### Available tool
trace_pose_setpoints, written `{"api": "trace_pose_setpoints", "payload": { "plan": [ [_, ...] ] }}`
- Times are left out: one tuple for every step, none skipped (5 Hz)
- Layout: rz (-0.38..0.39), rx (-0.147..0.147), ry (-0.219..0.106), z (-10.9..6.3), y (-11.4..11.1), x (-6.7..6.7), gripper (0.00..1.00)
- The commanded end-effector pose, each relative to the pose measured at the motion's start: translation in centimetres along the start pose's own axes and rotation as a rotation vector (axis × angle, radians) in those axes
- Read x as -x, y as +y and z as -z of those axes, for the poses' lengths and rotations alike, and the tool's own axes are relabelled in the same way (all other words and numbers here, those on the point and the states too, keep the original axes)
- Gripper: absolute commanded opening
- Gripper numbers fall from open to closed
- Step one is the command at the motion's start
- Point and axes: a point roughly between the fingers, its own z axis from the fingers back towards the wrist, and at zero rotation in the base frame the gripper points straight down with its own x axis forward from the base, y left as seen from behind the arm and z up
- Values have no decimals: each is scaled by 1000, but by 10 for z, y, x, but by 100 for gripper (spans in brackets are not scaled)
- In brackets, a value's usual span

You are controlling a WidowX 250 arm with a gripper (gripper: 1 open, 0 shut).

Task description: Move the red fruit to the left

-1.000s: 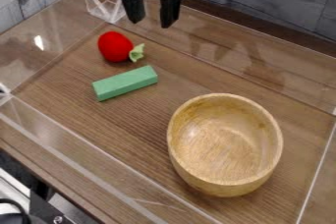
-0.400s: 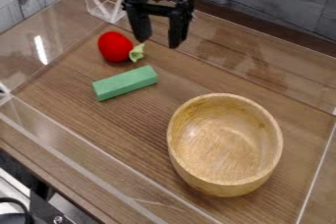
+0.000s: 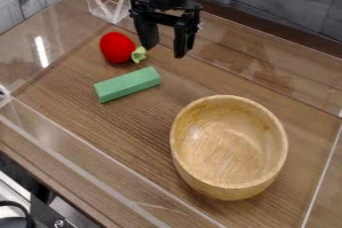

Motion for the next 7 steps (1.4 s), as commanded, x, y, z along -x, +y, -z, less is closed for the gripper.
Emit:
{"api": "trace_pose_setpoints", "payload": {
  "plan": [
    [11, -25, -57, -6, 9, -8, 100],
    [103, -30, -44, -11, 7, -4, 100],
    [188, -35, -37, -26, 17, -1, 100],
    [275, -41, -43, -45, 32, 2, 100],
    [364, -50, -31, -56, 44, 7, 100],
    [372, -58, -21, -42, 54, 16, 100],
    [394, -58, -17, -27, 59, 23, 100]
  ]
}}
